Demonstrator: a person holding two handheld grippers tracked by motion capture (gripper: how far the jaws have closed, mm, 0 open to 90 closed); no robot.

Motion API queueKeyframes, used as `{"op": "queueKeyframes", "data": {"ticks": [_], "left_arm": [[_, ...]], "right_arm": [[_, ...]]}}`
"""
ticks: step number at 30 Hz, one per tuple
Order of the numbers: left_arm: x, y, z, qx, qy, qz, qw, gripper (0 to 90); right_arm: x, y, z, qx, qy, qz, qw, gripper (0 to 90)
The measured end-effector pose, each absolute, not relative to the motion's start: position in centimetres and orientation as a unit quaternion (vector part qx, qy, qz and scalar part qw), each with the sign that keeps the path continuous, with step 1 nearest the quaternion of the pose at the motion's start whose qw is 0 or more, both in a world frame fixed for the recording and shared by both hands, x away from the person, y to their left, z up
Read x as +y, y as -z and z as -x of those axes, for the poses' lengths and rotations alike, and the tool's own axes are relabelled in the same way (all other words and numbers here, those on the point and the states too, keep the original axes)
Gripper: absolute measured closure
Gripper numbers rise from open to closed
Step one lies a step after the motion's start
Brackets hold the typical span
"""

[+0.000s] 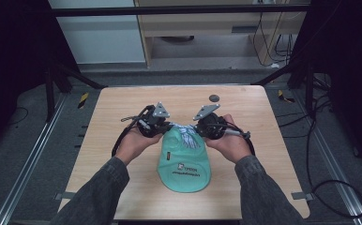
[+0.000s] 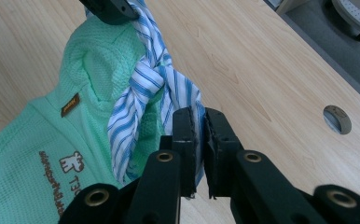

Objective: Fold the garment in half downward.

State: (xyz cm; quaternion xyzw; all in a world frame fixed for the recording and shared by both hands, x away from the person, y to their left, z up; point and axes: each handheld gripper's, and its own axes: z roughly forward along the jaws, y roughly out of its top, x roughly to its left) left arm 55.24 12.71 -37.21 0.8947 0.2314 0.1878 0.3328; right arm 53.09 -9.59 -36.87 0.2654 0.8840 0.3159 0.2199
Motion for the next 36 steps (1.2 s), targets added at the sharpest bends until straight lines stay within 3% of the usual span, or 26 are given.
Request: {"op": "queueKeyframes", "data": {"ticks": [36], "left_arm": [[12.4,36.1,-57.1,0.232,-0.201,-0.891,0.334,83.6]], "right_arm": [[-9.5,35.7,-55.0,0.888,-0.302,-0.247,0.241,83.6]]}}
